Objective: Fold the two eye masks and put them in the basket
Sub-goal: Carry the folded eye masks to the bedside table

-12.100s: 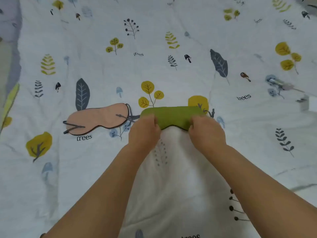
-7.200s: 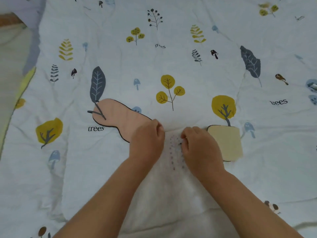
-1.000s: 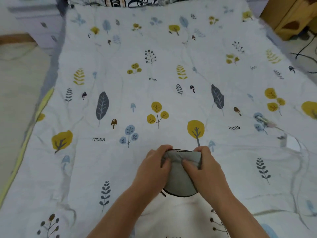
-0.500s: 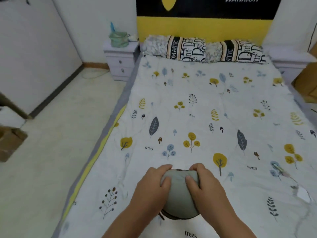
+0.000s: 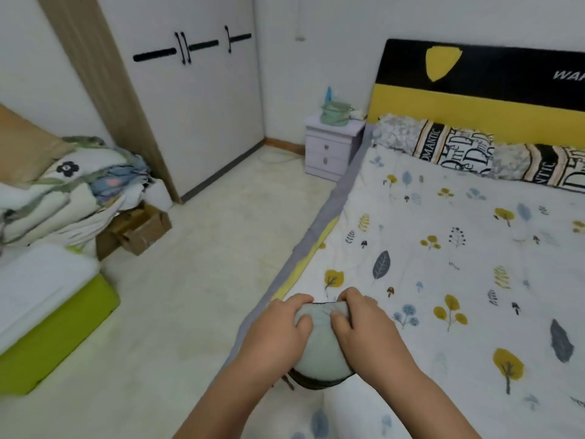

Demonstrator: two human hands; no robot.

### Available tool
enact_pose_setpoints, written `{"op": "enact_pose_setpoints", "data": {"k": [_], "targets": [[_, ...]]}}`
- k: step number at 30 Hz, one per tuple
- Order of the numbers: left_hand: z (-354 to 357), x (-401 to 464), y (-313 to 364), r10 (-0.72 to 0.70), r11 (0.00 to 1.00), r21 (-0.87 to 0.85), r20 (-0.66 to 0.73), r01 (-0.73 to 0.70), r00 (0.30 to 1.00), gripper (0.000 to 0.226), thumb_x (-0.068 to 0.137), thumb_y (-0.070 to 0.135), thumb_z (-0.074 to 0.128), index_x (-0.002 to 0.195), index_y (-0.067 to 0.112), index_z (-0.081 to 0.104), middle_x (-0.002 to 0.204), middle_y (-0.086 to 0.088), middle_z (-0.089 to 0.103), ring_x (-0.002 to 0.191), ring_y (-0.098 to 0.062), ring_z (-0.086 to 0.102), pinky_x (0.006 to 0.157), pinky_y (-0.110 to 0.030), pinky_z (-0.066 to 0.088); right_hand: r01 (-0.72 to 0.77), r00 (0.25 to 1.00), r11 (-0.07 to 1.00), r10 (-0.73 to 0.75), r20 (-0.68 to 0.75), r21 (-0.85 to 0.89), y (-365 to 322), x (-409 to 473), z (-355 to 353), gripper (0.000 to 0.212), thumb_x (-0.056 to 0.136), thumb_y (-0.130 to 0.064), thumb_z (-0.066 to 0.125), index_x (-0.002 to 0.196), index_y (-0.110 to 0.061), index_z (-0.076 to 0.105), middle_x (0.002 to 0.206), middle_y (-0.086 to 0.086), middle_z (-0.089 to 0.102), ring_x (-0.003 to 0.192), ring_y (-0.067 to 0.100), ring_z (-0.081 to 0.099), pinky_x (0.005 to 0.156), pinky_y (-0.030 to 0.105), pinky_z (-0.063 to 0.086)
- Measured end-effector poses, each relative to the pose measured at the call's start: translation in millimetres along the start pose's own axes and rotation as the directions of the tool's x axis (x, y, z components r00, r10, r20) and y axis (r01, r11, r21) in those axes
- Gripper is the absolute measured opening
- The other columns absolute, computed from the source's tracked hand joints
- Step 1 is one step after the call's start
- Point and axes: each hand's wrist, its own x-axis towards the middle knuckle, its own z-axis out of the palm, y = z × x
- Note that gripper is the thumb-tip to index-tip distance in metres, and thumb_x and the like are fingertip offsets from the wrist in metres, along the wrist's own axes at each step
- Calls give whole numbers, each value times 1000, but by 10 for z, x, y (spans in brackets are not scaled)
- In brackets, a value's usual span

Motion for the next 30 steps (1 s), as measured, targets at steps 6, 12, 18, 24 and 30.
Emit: {"op": "enact_pose_setpoints", "data": {"k": [6, 12, 18, 24, 30], "targets": [[-892, -51, -777, -23, 1000, 6, -51, 24, 998, 39, 88, 27, 42, 125, 37, 48, 126, -6, 55, 115, -24, 52, 98, -33, 42, 47, 999, 999, -48, -12, -25, -1006, 159, 636, 21, 92, -30, 41, 107, -17, 48, 105, 9, 57, 93, 28, 57, 74, 33, 42], [-1808, -6, -1584, -34, 999, 36, -82, 37, 996, 39, 87, 28, 42, 125, 36, 49, 128, -6, 55, 115, -26, 53, 99, -35, 43, 76, 997, 997, -76, -28, -4, -1991, 351, 1335, 20, 92, -28, 42, 104, -14, 49, 105, 11, 59, 94, 30, 56, 74, 34, 42], [-2401, -6, -2156, -84, 996, 9, -109, 86, 990, 37, 88, 26, 42, 123, 34, 51, 128, -5, 57, 115, -25, 53, 98, -34, 42, 115, 993, 993, -115, 28, -12, -2656, 522, 1798, 21, 91, -27, 42, 106, -14, 49, 107, 13, 59, 96, 31, 56, 77, 34, 43], [-2733, 166, -2479, -122, 992, -22, -113, 120, 986, 36, 88, 23, 42, 121, 30, 54, 127, -4, 60, 114, -23, 54, 98, -35, 44, 139, 989, 989, -136, 65, -44, -3003, 799, 2085, 22, 90, -27, 42, 105, -13, 49, 106, 13, 59, 95, 31, 57, 77, 34, 43], [-3105, 650, -2705, -133, 991, 13, -124, 135, 983, 35, 89, 24, 42, 121, 30, 54, 127, -5, 59, 114, -24, 54, 98, -35, 44, 148, 987, 989, -147, 59, -13, -3295, 1332, 2322, 22, 90, -27, 42, 105, -12, 49, 106, 14, 59, 94, 32, 57, 77, 36, 43]]}}
